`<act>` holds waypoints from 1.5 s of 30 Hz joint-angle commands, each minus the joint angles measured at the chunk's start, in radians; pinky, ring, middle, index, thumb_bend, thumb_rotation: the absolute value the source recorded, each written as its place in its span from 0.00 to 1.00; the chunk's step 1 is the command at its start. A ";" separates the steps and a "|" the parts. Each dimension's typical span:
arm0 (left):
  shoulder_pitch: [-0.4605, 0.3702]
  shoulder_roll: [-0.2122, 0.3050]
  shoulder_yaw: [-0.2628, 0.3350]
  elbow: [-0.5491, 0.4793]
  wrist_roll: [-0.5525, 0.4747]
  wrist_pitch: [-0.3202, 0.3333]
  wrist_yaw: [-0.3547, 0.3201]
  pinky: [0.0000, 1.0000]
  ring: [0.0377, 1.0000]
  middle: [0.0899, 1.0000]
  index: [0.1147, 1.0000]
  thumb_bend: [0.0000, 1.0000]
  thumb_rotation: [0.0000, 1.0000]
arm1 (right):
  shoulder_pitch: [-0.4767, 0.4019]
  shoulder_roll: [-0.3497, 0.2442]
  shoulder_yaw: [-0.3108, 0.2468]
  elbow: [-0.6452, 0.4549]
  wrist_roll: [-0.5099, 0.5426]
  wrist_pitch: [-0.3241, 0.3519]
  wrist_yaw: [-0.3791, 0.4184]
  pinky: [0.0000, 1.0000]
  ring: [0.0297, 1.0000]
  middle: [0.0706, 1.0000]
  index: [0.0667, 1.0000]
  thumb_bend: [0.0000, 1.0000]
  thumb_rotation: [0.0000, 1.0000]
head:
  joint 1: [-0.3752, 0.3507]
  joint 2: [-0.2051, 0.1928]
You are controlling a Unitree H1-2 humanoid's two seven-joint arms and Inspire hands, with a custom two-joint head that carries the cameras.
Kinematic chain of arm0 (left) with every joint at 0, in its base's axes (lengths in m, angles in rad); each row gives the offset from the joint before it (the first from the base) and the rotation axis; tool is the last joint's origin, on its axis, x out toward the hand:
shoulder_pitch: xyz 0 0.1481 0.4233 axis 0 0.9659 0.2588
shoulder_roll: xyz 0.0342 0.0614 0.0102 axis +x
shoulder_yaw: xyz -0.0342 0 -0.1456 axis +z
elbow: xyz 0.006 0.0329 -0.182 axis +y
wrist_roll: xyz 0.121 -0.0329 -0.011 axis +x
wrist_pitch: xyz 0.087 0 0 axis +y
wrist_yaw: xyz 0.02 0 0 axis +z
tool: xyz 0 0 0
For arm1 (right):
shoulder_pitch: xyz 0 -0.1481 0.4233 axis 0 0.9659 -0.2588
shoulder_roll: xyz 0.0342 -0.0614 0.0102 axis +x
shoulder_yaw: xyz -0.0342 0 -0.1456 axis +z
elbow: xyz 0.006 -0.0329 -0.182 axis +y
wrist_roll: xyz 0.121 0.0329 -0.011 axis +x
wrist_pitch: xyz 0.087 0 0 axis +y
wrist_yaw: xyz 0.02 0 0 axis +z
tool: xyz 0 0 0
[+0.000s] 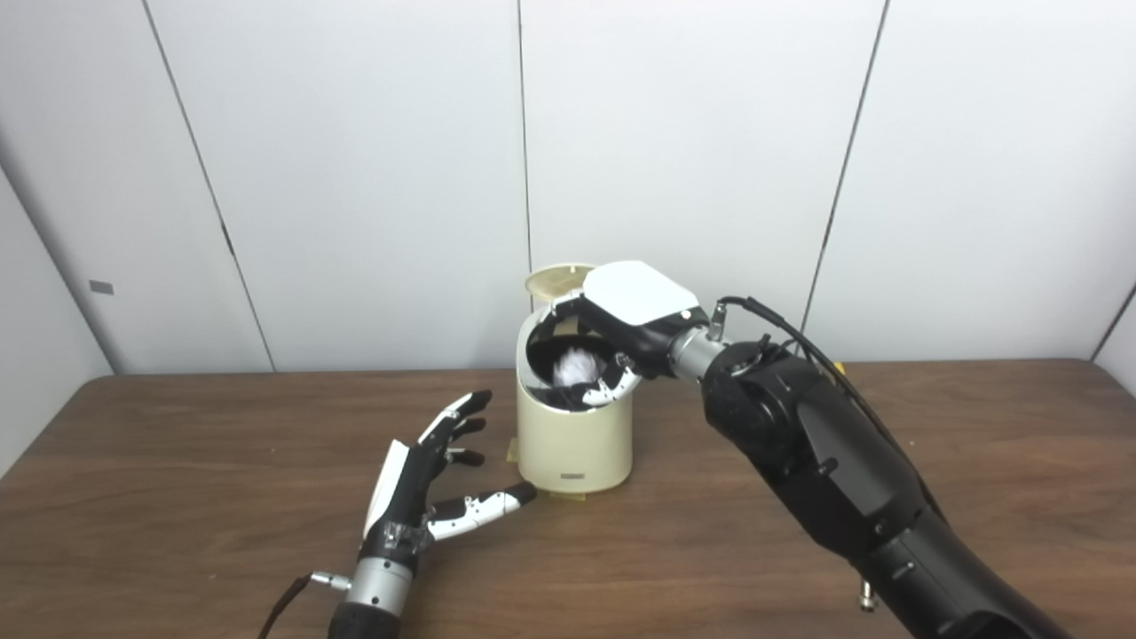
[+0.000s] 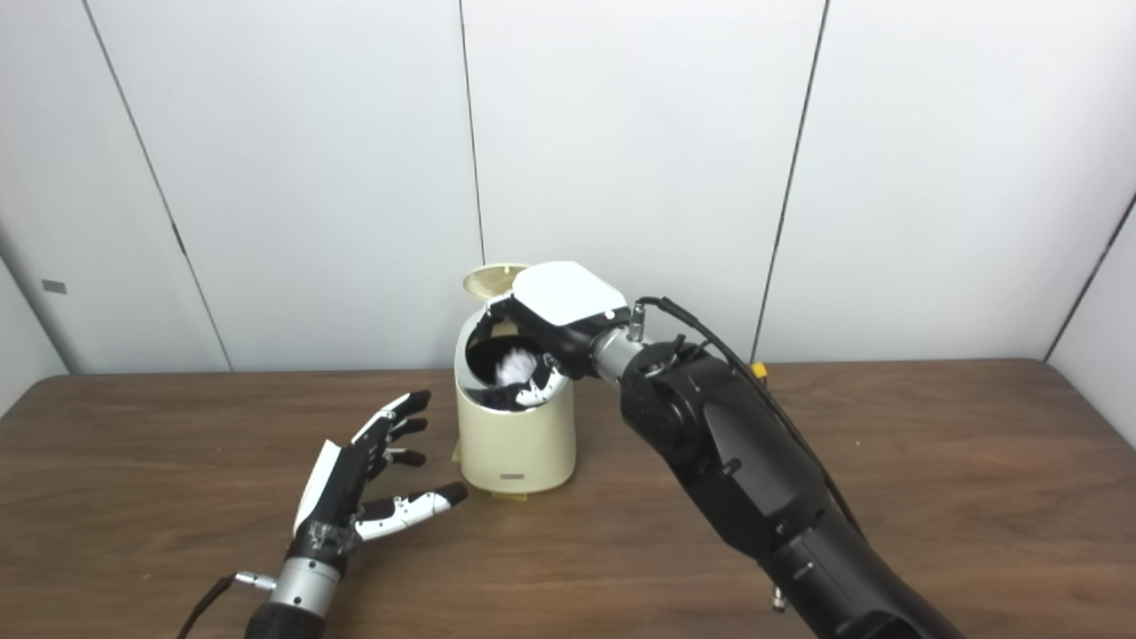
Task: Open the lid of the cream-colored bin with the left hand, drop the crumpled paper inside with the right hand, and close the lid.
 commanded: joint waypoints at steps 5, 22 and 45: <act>0.033 -0.017 -0.016 0.033 0.012 -0.028 0.014 0.68 0.83 0.88 0.88 0.85 0.26 | -0.040 -0.022 -0.005 -0.027 -0.022 0.006 0.004 0.48 0.65 0.76 0.71 0.88 0.10 | -0.002 0.002; 0.030 -0.018 -0.019 0.035 0.008 -0.027 0.013 0.71 0.84 0.88 0.89 0.85 0.26 | 0.008 -0.034 -0.116 -0.114 0.086 -0.158 -0.188 0.31 0.39 0.55 0.57 0.83 0.02 | 0.000 0.003; 0.018 -0.009 -0.002 0.037 -0.005 -0.037 0.013 0.78 0.86 0.88 0.89 0.85 0.28 | 0.524 -0.012 -0.494 -0.244 0.780 -0.189 -0.223 0.61 0.73 0.86 0.88 0.85 0.19 | 0.017 0.002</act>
